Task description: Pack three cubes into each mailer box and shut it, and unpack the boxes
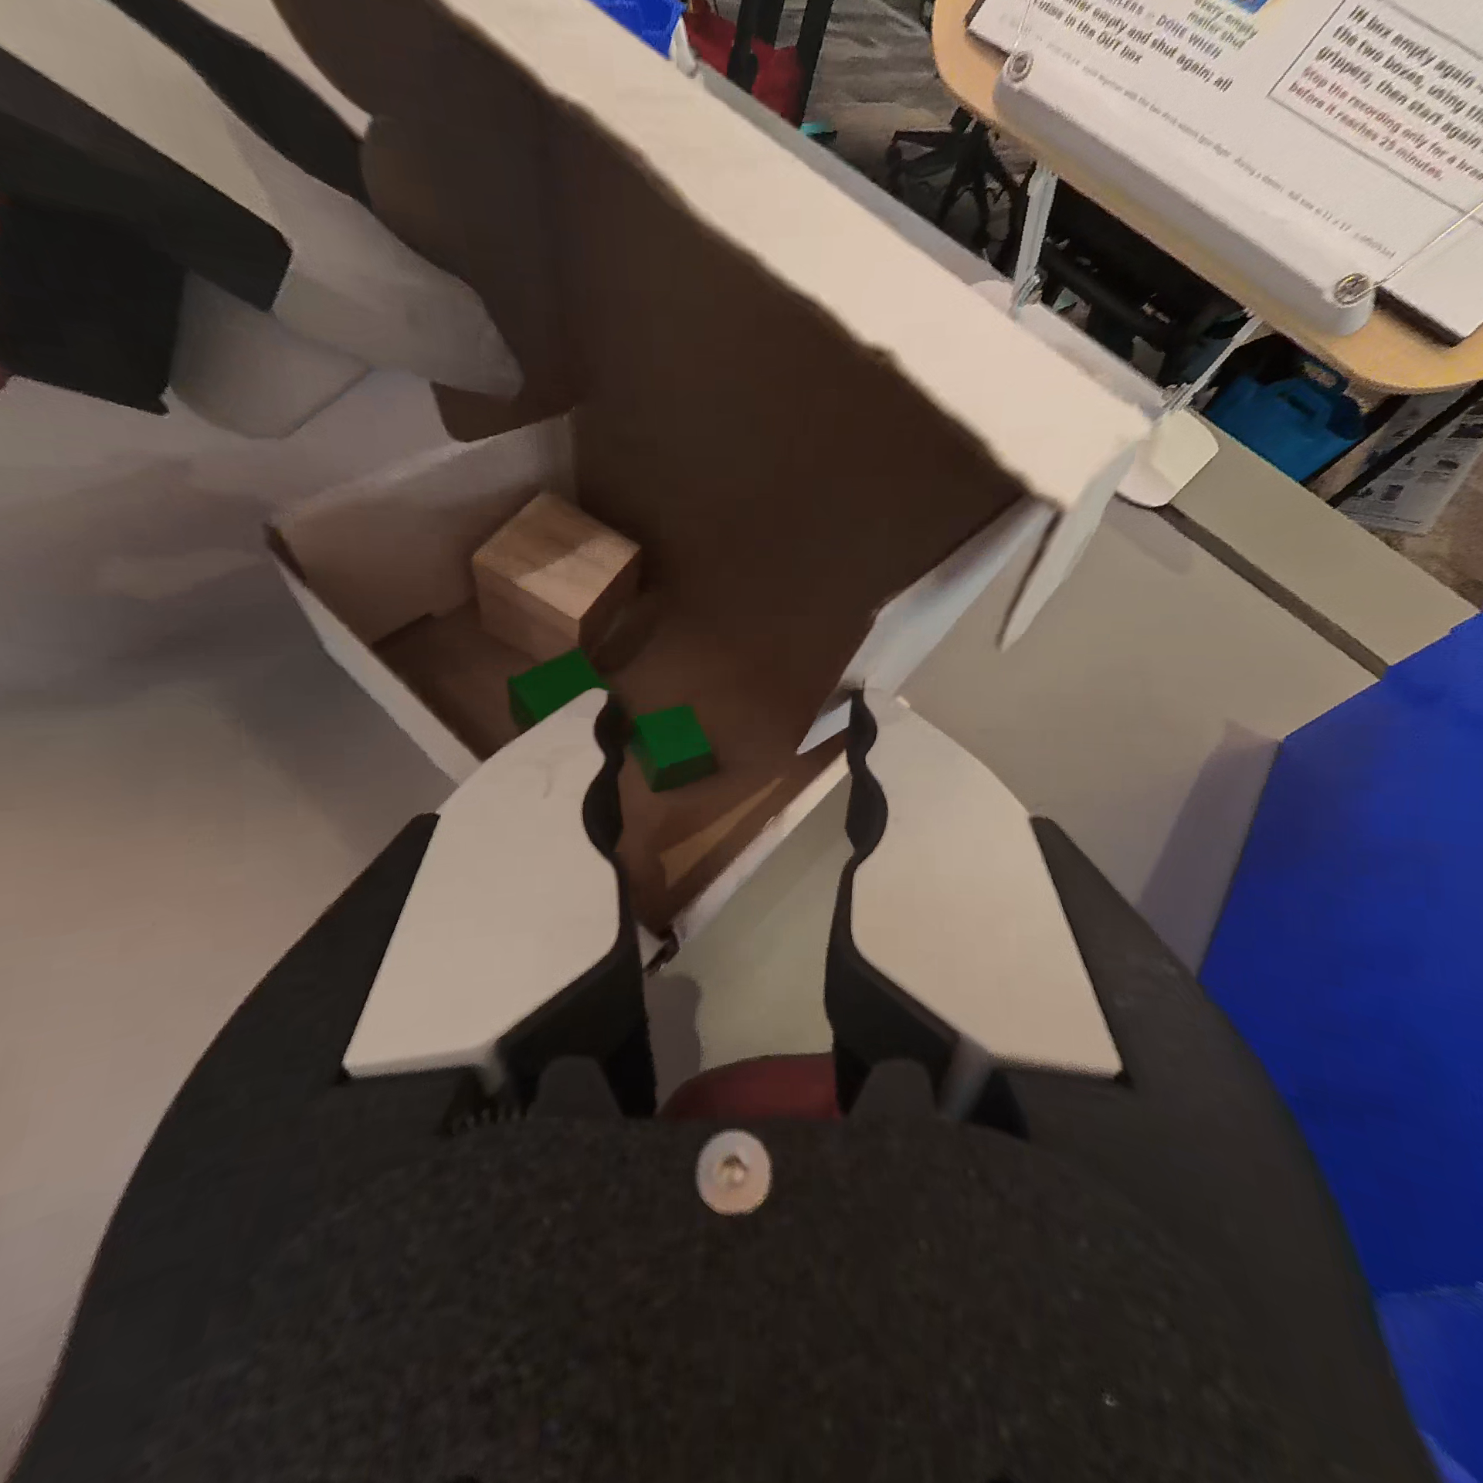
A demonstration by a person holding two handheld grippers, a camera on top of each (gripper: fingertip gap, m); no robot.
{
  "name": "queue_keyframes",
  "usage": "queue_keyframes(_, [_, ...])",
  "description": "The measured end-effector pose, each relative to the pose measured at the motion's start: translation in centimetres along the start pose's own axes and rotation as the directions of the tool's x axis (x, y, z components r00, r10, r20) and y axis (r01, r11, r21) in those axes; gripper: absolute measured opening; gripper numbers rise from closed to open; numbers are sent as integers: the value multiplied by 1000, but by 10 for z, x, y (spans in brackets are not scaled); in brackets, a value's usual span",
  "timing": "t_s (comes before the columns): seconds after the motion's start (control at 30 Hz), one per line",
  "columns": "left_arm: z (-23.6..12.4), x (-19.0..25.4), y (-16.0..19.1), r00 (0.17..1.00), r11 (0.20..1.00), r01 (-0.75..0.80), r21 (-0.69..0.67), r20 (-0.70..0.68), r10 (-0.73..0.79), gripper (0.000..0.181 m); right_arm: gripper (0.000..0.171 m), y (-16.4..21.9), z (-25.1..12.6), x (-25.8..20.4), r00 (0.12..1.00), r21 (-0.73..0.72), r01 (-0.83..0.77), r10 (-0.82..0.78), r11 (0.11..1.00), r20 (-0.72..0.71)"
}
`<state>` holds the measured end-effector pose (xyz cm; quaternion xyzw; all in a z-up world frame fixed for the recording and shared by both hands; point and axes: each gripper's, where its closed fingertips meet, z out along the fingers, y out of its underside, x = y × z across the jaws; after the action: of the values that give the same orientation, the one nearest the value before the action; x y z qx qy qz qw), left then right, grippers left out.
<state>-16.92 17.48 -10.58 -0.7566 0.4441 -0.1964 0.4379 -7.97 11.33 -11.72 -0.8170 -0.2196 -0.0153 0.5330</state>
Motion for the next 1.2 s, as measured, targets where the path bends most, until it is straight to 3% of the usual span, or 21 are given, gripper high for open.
queue_keyframes(0.23, [4,7,12,1000,999,-20,-27,-16,20,20,43,10,-4,0,1000,-22,5,-5,1000,22])
queue_keyframes(0.4, [6,26,33,996,994,-80,-77,-51,77,25,49,28,-2,-5,1000,-70,-6,8,998,31])
queue_keyframes(0.57, [-14,27,44,998,998,3,-57,-66,-6,38,49,34,-15,1,999,-65,-25,26,998,20])
queue_keyframes(0.73, [-42,22,26,997,995,-61,75,49,57,48,50,19,-40,21,988,71,36,-25,997,-151])
queue_keyframes(0.8, [-46,26,16,990,987,-113,111,94,103,44,48,6,-41,23,978,114,89,-65,989,-200])
queue_keyframes(0.87, [-46,31,10,983,980,-153,125,121,138,25,42,-2,-38,22,968,131,129,-96,983,-232])
queue_keyframes(0.97, [-49,35,8,980,980,-158,124,141,140,11,12,-11,-44,19,959,165,155,-108,974,-263])
queue_keyframes(1.1, [-55,46,18,985,985,-156,73,80,151,10,11,-1,-55,8,971,74,152,-135,986,-197])
queue_keyframes(1.2, [-57,66,46,993,993,-115,-38,-7,115,10,11,23,-60,-9,995,-61,44,-49,997,-89])
